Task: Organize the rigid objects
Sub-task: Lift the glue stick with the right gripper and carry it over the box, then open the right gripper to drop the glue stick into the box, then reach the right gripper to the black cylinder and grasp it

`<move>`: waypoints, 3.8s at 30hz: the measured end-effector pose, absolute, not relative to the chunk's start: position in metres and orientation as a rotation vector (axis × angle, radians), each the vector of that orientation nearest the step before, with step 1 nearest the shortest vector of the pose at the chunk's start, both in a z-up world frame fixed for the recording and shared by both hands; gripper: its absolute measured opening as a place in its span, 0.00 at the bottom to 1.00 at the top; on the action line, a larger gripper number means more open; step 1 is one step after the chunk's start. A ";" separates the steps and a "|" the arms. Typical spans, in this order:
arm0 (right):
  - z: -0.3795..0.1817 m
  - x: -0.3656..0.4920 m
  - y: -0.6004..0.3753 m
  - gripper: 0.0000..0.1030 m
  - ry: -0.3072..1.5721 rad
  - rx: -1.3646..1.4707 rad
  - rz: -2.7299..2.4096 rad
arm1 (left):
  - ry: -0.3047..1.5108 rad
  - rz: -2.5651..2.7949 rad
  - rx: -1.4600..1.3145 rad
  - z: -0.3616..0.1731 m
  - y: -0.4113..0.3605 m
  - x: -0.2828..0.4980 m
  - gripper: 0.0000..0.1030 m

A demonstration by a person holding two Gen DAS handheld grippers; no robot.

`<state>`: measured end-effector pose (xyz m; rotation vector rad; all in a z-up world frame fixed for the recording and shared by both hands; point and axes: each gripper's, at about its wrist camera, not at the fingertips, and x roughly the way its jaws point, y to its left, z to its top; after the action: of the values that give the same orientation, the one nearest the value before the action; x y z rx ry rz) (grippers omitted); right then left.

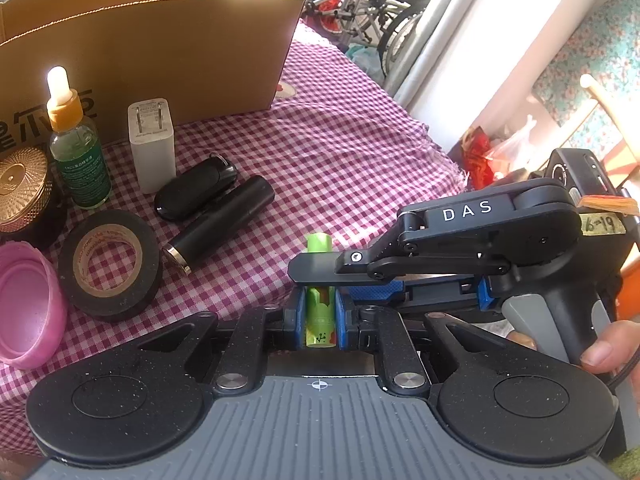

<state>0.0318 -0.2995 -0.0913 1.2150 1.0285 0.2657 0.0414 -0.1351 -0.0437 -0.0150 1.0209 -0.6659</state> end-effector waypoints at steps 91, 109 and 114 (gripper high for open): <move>-0.086 0.079 -0.292 0.45 1.012 1.007 0.299 | 0.902 -0.487 0.346 -0.043 -0.156 0.085 0.54; -0.066 0.087 -0.276 0.38 0.997 0.790 0.282 | 0.981 -0.542 0.243 -0.048 -0.155 0.083 0.22; -0.054 0.088 -0.250 0.38 0.994 0.637 0.262 | 0.961 -0.558 0.198 -0.048 -0.151 0.082 0.22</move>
<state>0.0879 -0.2504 -0.0541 0.6368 0.9942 0.2618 0.0822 -0.1512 -0.0476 0.1982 0.9613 -0.5576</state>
